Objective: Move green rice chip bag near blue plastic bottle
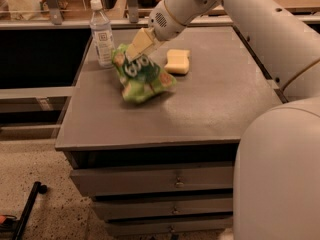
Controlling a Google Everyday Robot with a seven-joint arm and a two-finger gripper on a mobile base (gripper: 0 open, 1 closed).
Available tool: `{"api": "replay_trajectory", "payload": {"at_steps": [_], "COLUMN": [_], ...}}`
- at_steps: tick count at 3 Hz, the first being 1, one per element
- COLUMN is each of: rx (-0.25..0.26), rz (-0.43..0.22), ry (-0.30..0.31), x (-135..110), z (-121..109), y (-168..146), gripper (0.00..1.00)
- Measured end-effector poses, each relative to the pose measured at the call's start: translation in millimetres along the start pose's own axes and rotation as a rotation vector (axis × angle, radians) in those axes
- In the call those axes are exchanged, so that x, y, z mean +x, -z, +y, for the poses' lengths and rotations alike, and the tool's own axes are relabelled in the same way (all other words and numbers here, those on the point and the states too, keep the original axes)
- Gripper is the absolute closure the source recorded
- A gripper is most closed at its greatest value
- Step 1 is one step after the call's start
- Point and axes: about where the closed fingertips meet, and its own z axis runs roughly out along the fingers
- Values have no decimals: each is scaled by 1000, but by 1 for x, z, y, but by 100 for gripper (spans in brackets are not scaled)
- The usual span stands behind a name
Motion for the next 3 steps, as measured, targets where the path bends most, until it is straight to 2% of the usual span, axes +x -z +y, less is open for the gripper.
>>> {"api": "replay_trajectory", "payload": {"at_steps": [1, 2, 3], "rx": [-4, -4, 11], "rz": [3, 3, -12], "ry": [0, 0, -2], "x": [0, 0, 0], "z": [1, 1, -6], "y": [-3, -3, 11], "gripper": [0, 0, 0]}}
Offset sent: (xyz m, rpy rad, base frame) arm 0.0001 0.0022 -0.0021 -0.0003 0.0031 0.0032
